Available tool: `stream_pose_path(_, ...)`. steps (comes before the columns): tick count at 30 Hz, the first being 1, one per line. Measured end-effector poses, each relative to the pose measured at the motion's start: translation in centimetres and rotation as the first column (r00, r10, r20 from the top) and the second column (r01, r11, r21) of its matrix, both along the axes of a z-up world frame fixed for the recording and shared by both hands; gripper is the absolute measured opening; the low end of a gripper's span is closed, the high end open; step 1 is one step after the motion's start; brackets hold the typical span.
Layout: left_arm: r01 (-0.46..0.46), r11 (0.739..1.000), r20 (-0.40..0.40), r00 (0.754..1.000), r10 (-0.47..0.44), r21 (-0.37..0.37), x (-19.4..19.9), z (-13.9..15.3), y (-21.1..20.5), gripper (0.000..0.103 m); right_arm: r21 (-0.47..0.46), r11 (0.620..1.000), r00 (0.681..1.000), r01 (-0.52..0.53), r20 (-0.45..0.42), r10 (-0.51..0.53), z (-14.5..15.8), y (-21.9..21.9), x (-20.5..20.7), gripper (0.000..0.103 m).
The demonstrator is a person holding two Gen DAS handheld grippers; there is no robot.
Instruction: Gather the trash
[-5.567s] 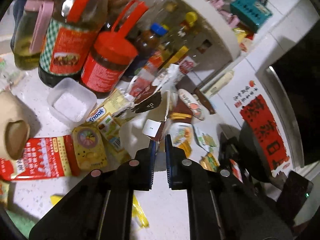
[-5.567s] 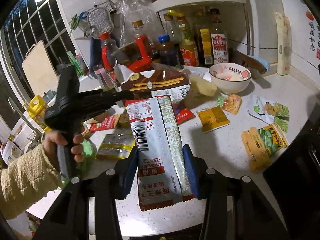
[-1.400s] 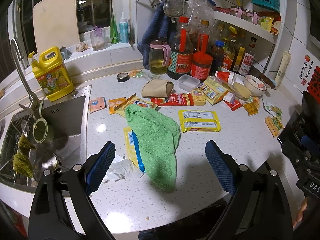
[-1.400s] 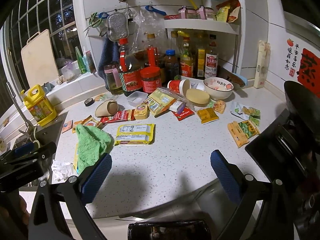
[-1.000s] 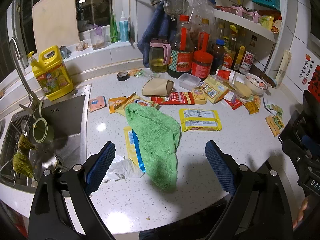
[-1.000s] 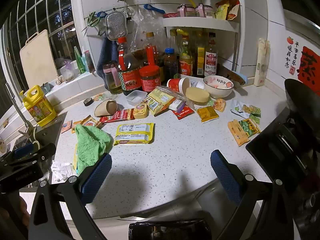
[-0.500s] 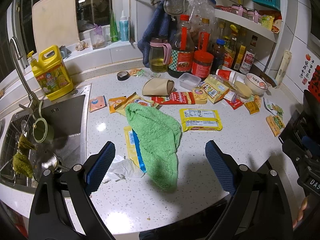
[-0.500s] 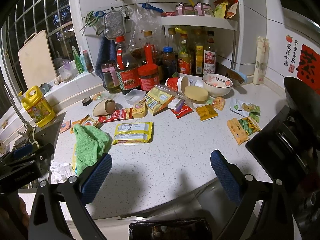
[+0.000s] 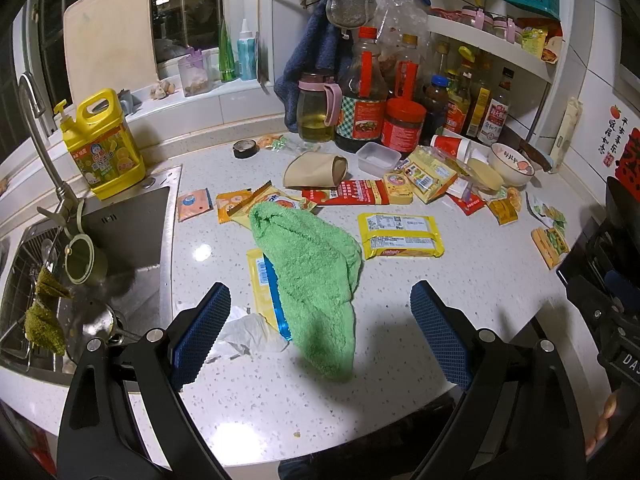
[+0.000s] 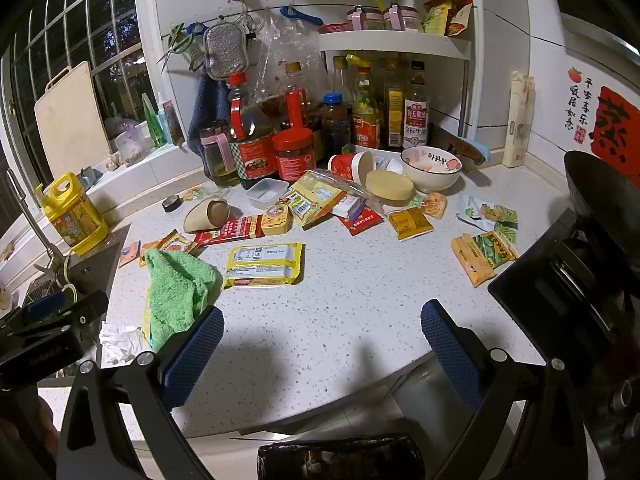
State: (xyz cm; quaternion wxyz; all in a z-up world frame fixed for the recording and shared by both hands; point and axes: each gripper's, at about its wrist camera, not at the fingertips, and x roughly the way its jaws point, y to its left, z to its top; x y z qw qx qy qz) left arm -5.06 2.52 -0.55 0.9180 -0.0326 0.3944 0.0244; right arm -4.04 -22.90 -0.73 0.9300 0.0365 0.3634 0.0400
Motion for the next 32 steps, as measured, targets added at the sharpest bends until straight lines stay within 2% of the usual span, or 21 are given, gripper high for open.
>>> stream_pose_path(12,0.001,1.0,0.0,1.0,-0.001,0.003,-0.08,-0.17,0.06,0.089,0.002,1.0,1.0,0.001,-0.004,-0.001,0.02,-0.02,-0.08,0.098)
stream_pose_path(18,0.003,0.998,0.022,1.0,-0.005,0.06,-0.53,-0.42,0.08,0.089,-0.001,1.0,1.0,0.001,-0.008,-0.001,-0.21,-0.01,-0.2,0.098)
stream_pose_path(32,0.028,0.999,0.02,0.999,-0.029,0.044,-0.17,0.0,0.31,0.089,-0.004,1.0,1.0,0.007,-0.011,-0.007,-0.19,0.29,-0.22,0.098)
